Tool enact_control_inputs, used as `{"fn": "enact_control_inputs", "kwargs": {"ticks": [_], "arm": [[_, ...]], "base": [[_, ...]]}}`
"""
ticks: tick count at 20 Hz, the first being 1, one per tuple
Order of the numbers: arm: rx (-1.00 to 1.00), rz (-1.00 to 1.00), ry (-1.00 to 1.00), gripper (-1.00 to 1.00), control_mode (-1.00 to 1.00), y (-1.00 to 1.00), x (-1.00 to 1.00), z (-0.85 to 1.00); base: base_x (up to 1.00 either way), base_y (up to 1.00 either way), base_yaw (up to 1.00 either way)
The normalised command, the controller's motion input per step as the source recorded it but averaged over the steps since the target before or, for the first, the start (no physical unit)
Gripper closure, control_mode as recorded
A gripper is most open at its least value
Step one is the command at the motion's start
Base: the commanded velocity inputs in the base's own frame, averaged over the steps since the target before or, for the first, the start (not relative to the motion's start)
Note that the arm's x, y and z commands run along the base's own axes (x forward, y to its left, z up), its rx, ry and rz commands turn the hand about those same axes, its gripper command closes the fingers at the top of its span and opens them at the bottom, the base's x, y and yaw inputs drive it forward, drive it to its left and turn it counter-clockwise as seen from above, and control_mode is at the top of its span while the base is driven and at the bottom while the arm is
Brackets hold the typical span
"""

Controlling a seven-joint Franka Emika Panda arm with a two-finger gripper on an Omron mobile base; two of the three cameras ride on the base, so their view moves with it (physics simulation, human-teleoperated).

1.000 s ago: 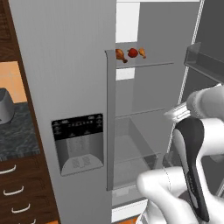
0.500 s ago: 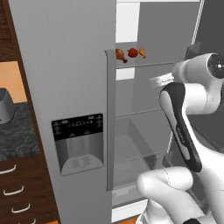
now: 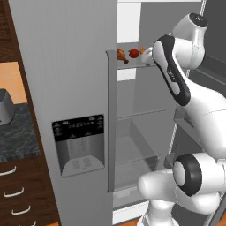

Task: Place one bell pepper and one chicken drumstick in each tupperware on the nearby counter, to pack two identical lunches.

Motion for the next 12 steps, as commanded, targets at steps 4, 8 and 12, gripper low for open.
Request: {"fn": "enact_control_inputs", "kwargs": {"ticks": [4,8,12], "arm": [[0.04,0.04,-0.01,-1.0,-1.0,0.38,0.89,-0.01],[0.0,0.0,-0.01,-1.0,-1.0,0.24,1.0,-0.04],[0.0,0.0,-0.05,-1.0,-1.0,0.37,0.99,-0.3]], "base": [[0.0,0.0,0.0],[0.0,0.0,0.0],[0.0,0.0,0.0]]}}
